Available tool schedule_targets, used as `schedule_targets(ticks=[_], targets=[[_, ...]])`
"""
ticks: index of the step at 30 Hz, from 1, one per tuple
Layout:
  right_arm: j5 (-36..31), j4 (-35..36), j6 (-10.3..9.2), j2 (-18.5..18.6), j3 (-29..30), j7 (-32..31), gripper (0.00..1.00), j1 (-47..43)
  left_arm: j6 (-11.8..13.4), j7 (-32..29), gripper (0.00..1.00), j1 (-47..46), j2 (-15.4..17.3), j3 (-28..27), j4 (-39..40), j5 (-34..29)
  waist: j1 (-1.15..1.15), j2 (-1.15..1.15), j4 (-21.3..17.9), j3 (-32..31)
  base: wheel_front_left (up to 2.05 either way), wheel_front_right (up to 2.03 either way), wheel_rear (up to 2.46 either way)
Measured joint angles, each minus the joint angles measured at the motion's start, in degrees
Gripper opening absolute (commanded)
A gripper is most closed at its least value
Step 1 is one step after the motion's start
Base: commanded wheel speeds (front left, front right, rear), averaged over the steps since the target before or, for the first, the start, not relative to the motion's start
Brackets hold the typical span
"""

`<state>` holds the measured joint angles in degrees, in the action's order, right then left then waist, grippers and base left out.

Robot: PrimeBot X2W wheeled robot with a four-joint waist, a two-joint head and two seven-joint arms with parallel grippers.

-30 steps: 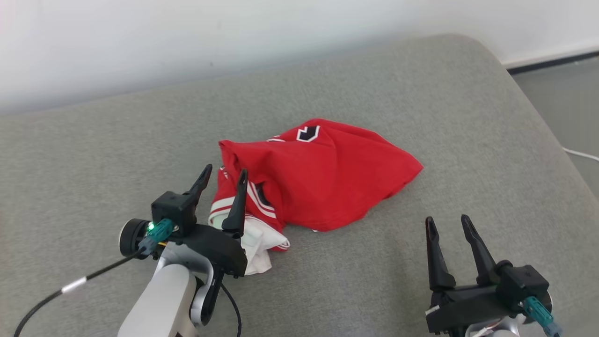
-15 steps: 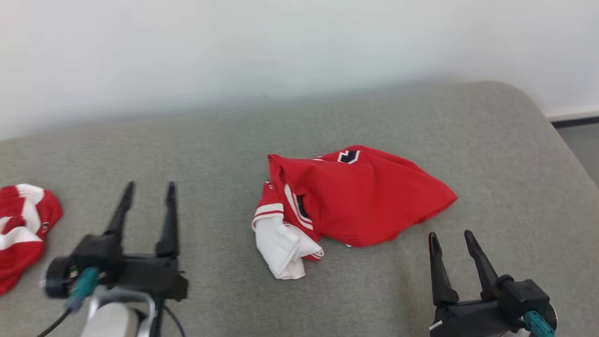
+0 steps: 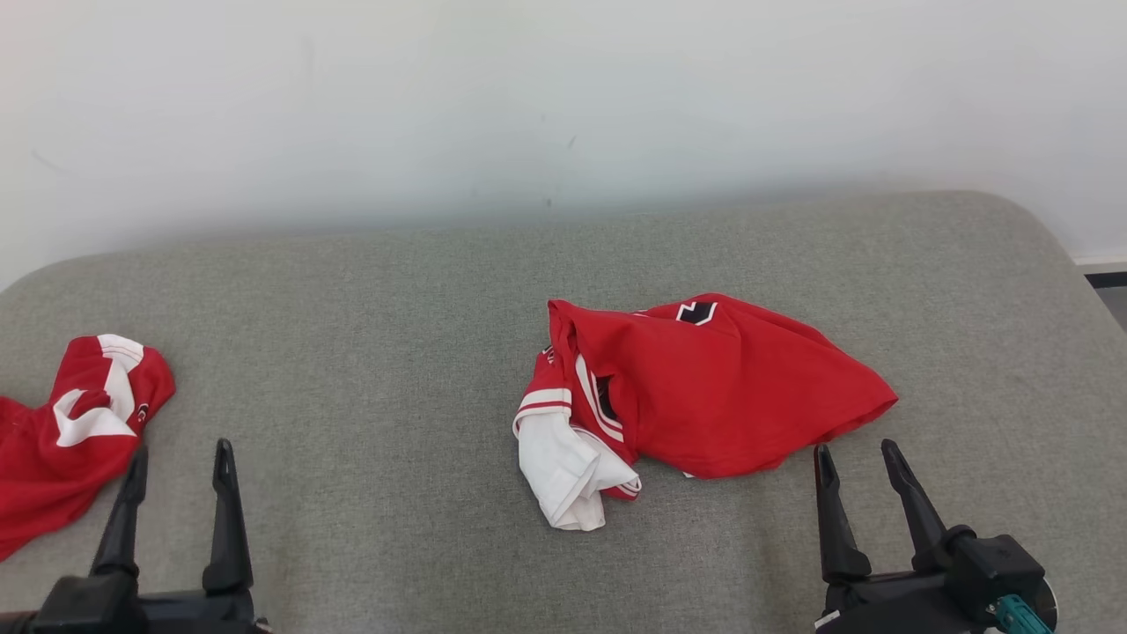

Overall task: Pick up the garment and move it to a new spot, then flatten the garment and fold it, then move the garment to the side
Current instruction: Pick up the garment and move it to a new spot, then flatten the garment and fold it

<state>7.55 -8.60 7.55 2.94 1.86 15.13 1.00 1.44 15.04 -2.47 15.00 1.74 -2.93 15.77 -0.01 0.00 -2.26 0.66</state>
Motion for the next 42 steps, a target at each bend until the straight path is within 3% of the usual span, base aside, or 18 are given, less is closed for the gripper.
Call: schedule_targets(ticks=[16, 42], targets=[[0.1, -0.7, 0.0, 0.0, -0.1, 0.0, 1.0, -1.1, -5.4, 0.0, 1.0, 6.9, -5.8, -3.3, -1.5, -4.2, 0.01, 0.0, 0.9, -1.0, 0.0, 0.0, 0.0], [0.4, -2.4, 0.0, 0.0, 0.2, 0.0, 1.0, -1.9, -8.1, 0.0, 1.0, 8.0, -9.1, -7.0, -2.5, -6.6, 0.01, 0.0, 2.6, -1.9, 0.0, 0.0, 0.0]])
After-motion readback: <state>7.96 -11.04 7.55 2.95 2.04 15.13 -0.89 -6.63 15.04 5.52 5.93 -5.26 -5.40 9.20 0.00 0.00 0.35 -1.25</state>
